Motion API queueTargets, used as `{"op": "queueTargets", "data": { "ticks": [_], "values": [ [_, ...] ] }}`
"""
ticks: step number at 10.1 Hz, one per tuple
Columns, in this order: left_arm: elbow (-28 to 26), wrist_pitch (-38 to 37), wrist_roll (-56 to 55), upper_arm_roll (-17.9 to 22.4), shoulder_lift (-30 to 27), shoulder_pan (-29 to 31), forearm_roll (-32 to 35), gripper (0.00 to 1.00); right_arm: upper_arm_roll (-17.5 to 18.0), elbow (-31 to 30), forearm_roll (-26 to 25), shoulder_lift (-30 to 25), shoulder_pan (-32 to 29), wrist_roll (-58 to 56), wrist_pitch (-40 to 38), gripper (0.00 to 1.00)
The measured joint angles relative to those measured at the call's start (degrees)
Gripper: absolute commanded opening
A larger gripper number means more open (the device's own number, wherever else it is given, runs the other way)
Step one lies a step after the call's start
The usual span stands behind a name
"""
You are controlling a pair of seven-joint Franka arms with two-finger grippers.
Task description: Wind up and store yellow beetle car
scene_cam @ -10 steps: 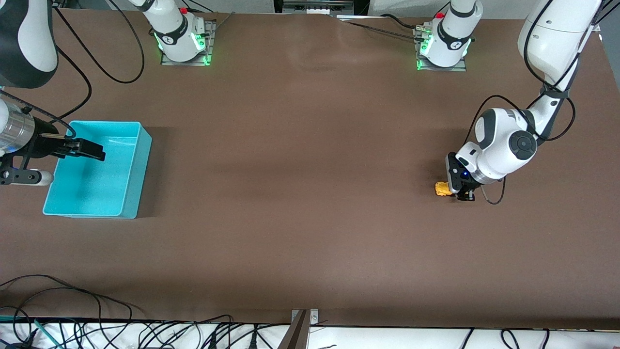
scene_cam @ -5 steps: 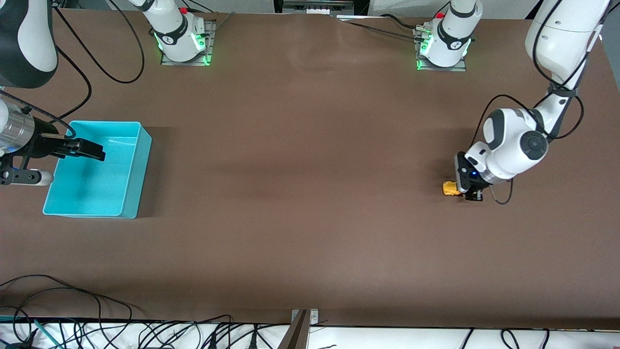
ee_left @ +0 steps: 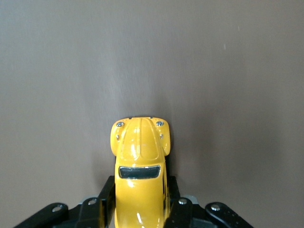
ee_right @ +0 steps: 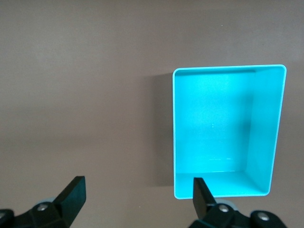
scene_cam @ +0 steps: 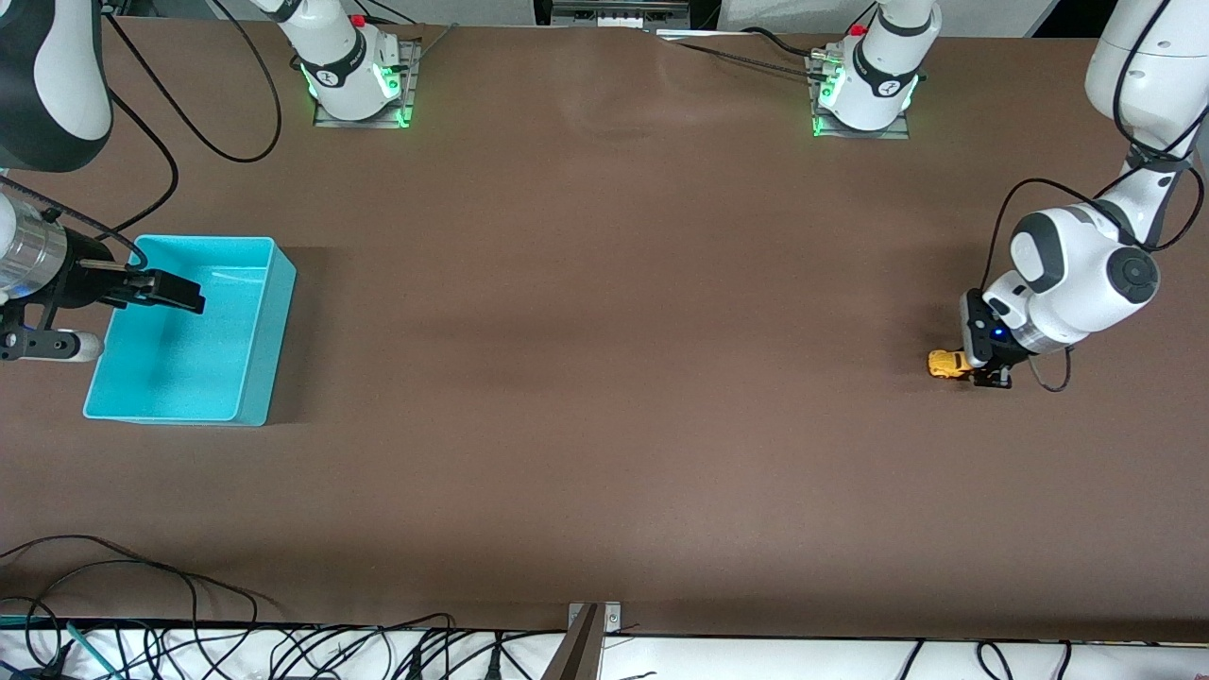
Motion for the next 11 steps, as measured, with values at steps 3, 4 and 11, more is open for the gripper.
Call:
{"op": "queueTargets", "data": {
  "ticks": [3, 4, 11],
  "values": [
    [1.4, 0.0, 2.4, -0.1, 0.8, 3.4, 0.0, 0.18, 0.0, 0.0, 0.0, 0.0, 0.0, 0.0, 0.0, 1.0],
    [1.6, 0.0, 2.4, -0.1, 1.0, 3.8, 0.0, 0.18, 0.0, 0.0, 0.0, 0.0, 0.0, 0.0, 0.0, 1.0],
    [2.3, 0.0, 2.8, -0.1, 1.4, 5.2, 0.0, 0.96, 0.0, 0.0, 0.0, 0.0, 0.0, 0.0, 0.0, 1.0]
  ]
}}
